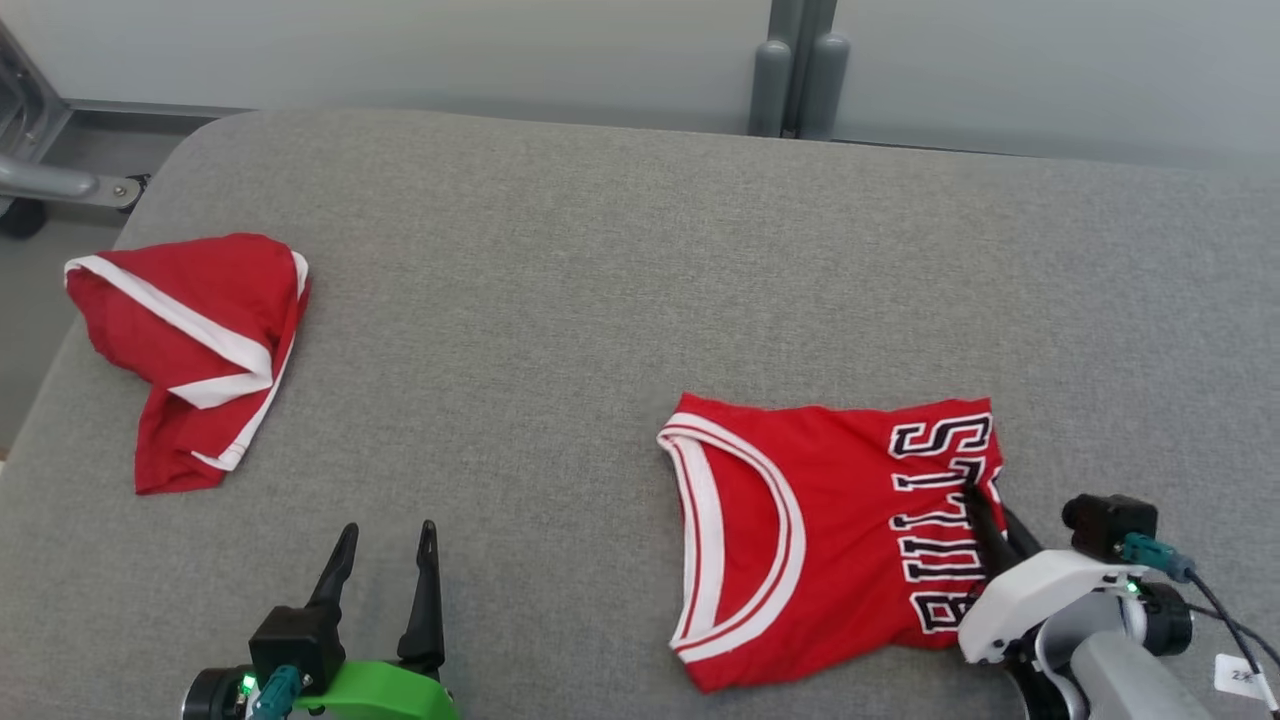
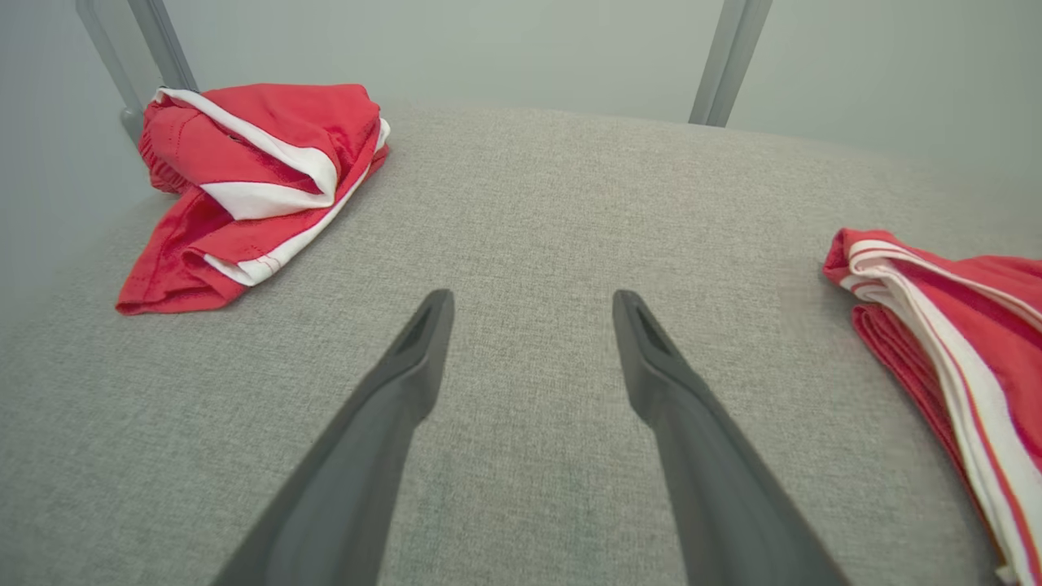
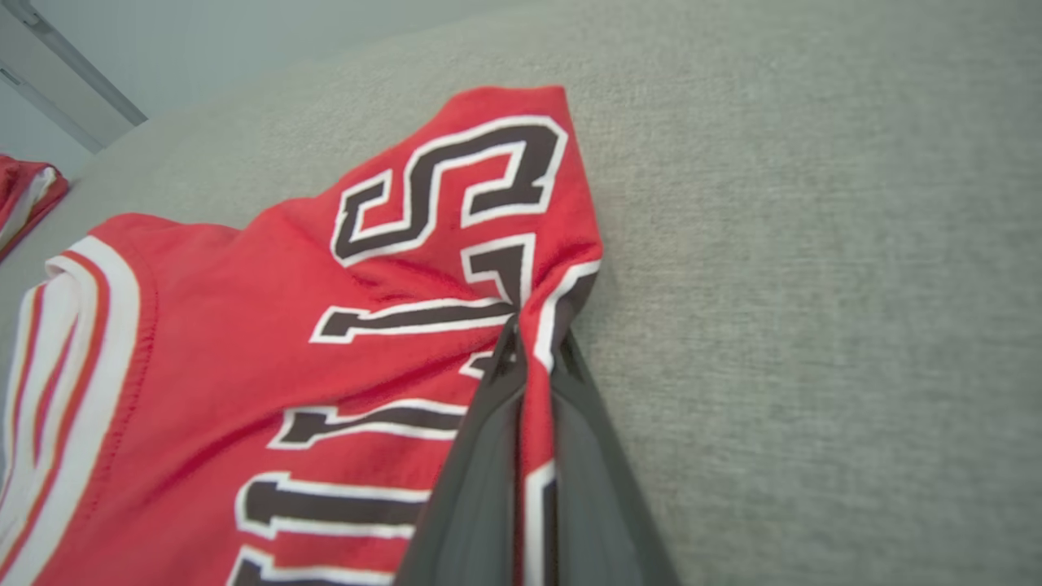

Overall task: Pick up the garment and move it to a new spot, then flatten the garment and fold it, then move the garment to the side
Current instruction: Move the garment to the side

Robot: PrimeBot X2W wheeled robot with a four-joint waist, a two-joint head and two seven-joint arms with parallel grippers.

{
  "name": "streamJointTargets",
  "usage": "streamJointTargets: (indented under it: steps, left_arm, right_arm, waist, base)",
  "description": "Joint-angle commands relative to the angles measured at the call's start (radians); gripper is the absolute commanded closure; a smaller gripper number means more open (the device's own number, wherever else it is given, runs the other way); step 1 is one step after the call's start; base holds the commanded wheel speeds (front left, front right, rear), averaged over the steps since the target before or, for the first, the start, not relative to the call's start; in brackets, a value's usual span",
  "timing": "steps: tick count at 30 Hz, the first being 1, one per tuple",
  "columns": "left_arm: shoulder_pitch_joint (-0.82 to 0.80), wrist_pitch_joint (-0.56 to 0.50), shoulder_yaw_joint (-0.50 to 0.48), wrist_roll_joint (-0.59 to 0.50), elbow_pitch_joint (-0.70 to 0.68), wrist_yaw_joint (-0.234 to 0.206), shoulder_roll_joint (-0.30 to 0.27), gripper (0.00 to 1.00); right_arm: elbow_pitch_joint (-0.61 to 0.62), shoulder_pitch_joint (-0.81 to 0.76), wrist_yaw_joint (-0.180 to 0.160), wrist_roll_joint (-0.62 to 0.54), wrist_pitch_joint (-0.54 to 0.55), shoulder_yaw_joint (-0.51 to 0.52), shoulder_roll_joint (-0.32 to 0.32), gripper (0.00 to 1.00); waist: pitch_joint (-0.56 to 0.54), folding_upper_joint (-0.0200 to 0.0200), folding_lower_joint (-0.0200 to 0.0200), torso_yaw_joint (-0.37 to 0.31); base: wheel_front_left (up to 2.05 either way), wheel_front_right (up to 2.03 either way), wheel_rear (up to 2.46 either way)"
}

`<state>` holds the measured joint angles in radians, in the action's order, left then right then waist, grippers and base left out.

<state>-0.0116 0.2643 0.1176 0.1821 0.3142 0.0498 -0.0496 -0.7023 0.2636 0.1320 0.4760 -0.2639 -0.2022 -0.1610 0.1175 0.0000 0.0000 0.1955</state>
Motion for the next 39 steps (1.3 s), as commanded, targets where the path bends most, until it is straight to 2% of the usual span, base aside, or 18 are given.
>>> streamJointTargets:
  steps: [1,5,11,18,24,30,39]
  left_arm:
    - [-0.02,0.0,0.002,-0.007,-0.006,0.004,-0.002,0.0]
    - [-0.024,0.0,0.006,-0.006,-0.02,0.007,-0.003,0.0]
    - [-0.038,0.0,0.021,-0.007,-0.039,0.015,-0.003,0.0]
    - [-0.074,0.0,0.049,-0.013,-0.05,0.025,-0.003,0.0]
    - [-0.11,0.0,0.086,-0.02,-0.063,0.036,-0.003,0.0]
    - [-0.15,0.0,0.13,-0.034,-0.088,0.046,-0.003,0.0]
    - [-0.222,0.0,0.175,-0.085,-0.119,0.059,-0.004,0.0]
  right_arm:
    - [0.006,0.013,-0.003,-0.012,0.0,0.014,-0.007,1.0]
    - [0.016,0.024,-0.002,-0.042,-0.001,0.068,-0.023,1.0]
    - [0.018,0.001,-0.002,-0.065,-0.001,0.09,-0.016,1.0]
    - [0.025,-0.011,-0.002,-0.067,-0.001,0.084,-0.011,1.0]
    - [0.042,-0.011,-0.002,-0.057,-0.001,0.056,-0.001,1.0]
    - [0.06,-0.001,-0.002,-0.042,-0.001,0.034,0.006,1.0]
    - [0.117,0.118,-0.002,-0.061,-0.001,-0.002,0.006,1.0]
  waist:
    - [0.005,0.0,0.0,-0.023]
    - [-0.003,0.0,0.0,-0.096]
    - [-0.03,0.0,0.0,-0.272]
    - [-0.03,0.0,0.0,-0.479]
    - [-0.01,0.0,0.0,-0.604]
    - [0.039,0.0,0.0,-0.636]
    - [0.178,0.0,0.0,-0.565]
  base:
    - [0.0,0.0,0.0]
    - [0.0,0.0,0.0]
    - [0.0,0.0,0.0]
    - [0.0,0.0,0.0]
    - [0.0,0.0,0.0]
    - [0.0,0.0,0.0]
    - [0.0,0.0,0.0]
